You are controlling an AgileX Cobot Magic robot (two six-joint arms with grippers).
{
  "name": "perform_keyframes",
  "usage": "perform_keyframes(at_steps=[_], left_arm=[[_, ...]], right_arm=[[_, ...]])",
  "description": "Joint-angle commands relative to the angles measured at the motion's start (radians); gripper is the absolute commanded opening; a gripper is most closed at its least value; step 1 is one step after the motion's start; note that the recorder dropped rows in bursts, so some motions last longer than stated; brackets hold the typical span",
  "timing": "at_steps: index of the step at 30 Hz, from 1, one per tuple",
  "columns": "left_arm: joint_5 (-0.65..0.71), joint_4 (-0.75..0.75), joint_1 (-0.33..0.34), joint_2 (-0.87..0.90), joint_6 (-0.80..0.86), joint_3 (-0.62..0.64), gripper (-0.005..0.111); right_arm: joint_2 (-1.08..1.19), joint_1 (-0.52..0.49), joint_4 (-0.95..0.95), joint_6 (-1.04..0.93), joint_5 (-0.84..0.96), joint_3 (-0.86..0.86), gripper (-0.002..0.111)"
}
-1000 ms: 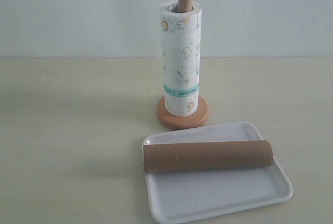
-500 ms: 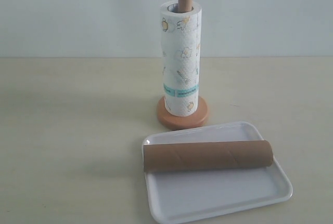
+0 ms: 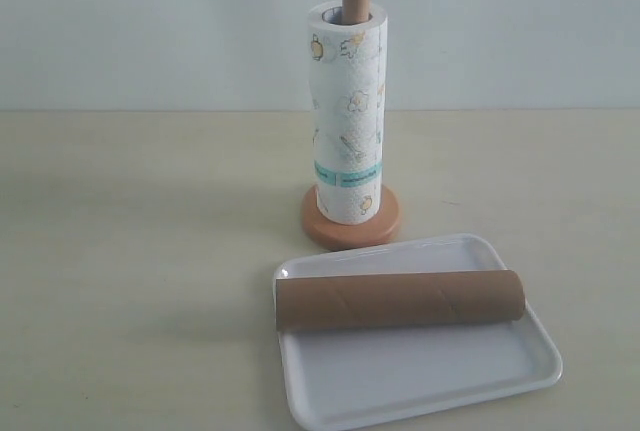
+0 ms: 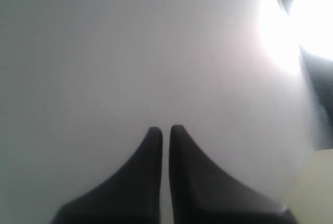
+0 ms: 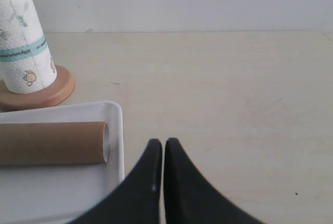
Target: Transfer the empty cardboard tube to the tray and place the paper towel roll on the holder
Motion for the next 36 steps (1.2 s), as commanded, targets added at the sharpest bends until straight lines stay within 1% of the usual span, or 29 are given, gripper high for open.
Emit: perform_keyframes(at_steps=[1, 3, 4, 5, 6, 7, 9, 10, 11, 14, 20, 23, 26, 28, 32, 35, 36], left_arm=[[0.188, -0.696, 0.001, -0.003, 0.842, 0.062, 0.004], [0.338, -1.023, 0.001, -0.003, 1.109, 0.072, 0.004], [0.459, -1.156, 0.001, -0.003, 1.288, 0.072, 0.004], [0.546, -1.255, 0.001, -0.003, 1.391, 0.072, 0.004], [0.635, -1.307, 0.001, -0.003, 1.472, 0.072, 0.004], [0.76, -1.35, 0.001, -0.003, 1.534, 0.074, 0.004], [0.887, -1.393, 0.001, -0.003, 1.512, 0.082, 0.004], [0.942, -1.424, 0.001, -0.003, 1.474, 0.098, 0.004], [0.959, -1.44, 0.001, -0.003, 1.445, 0.111, 0.004], [0.936, -1.466, 0.001, -0.003, 1.383, 0.172, 0.004], [0.678, -1.491, 0.001, -0.003, 1.378, 0.353, 0.004], [0.557, -1.538, 0.028, -0.037, 1.377, 0.465, 0.004], [0.444, -1.596, 0.087, -0.097, 1.344, 0.593, 0.004], [0.41, -1.6, 0.133, -0.144, 1.337, 0.673, 0.004], [0.41, -1.6, 0.258, -0.273, 1.334, 0.791, 0.004], [0.412, -1.624, 0.341, -0.371, 1.334, 0.861, 0.004], [0.412, -1.627, 0.359, -0.399, 1.332, 0.883, 0.004]], right_arm=[[-0.005, 0.001, 0.002, 0.0, -0.005, -0.001, 0.001], [-0.005, 0.001, 0.002, 0.0, -0.005, -0.001, 0.001], [-0.005, 0.001, 0.002, 0.0, -0.005, -0.001, 0.001], [-0.005, 0.001, 0.002, 0.0, -0.005, -0.001, 0.001], [-0.005, 0.001, 0.002, 0.0, -0.005, -0.001, 0.001], [-0.005, 0.001, 0.002, 0.0, -0.005, -0.001, 0.001], [-0.005, 0.001, 0.002, 0.0, -0.005, -0.001, 0.001], [-0.005, 0.001, 0.002, 0.0, -0.005, -0.001, 0.001], [-0.005, 0.001, 0.002, 0.0, -0.005, -0.001, 0.001], [-0.005, 0.001, 0.002, 0.0, -0.005, -0.001, 0.001], [-0.005, 0.001, 0.002, 0.0, -0.005, -0.001, 0.001], [-0.005, 0.001, 0.002, 0.0, -0.005, -0.001, 0.001], [-0.005, 0.001, 0.002, 0.0, -0.005, -0.001, 0.001], [-0.005, 0.001, 0.002, 0.0, -0.005, -0.001, 0.001], [-0.005, 0.001, 0.002, 0.0, -0.005, -0.001, 0.001], [-0.005, 0.001, 0.002, 0.0, -0.005, -0.001, 0.001], [-0.005, 0.001, 0.002, 0.0, -0.005, -0.001, 0.001]])
